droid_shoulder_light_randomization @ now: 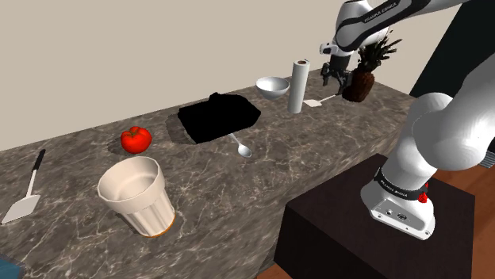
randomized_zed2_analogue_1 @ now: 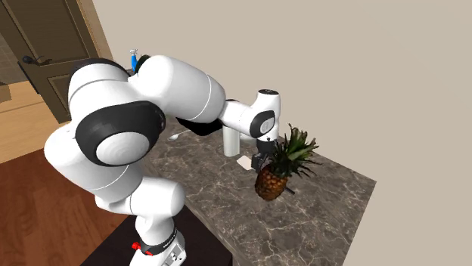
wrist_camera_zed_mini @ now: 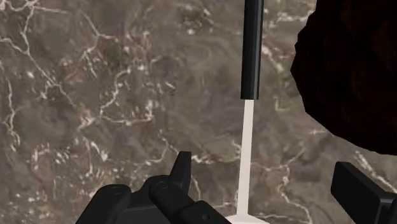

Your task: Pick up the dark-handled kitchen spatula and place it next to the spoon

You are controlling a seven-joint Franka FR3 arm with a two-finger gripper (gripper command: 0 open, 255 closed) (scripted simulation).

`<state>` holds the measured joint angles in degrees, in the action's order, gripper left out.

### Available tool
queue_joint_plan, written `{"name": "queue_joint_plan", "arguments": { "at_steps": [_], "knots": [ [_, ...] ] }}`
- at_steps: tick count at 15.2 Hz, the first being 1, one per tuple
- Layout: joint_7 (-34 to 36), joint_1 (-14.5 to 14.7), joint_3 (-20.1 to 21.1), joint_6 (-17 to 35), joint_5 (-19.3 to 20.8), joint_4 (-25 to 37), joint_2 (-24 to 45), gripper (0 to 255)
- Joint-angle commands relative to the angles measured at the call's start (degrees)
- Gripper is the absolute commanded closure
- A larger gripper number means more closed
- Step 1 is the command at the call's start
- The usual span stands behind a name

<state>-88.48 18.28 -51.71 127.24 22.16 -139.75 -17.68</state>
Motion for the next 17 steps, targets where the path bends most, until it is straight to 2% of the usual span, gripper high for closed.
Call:
{"name": "queue_joint_plan", "arguments": {
  "at_steps": [1, 6, 13, 14, 17],
  "knots": [
    [-1.49, 0.82, -1.39, 2.07, -0.89, -0.26, 1.83, 0],
    [-3.14, 2.08, -3.67, 6.59, -2.85, -1.77, 5.33, 0],
    [-3.14, 2.06, -3.65, 6.58, -2.85, -1.77, 5.33, 0],
    [-3.14, 2.06, -3.65, 6.58, -2.85, -1.77, 5.33, 255],
    [-3.14, 2.06, -3.65, 6.58, -2.85, -1.77, 5.33, 255]
  ]
}}
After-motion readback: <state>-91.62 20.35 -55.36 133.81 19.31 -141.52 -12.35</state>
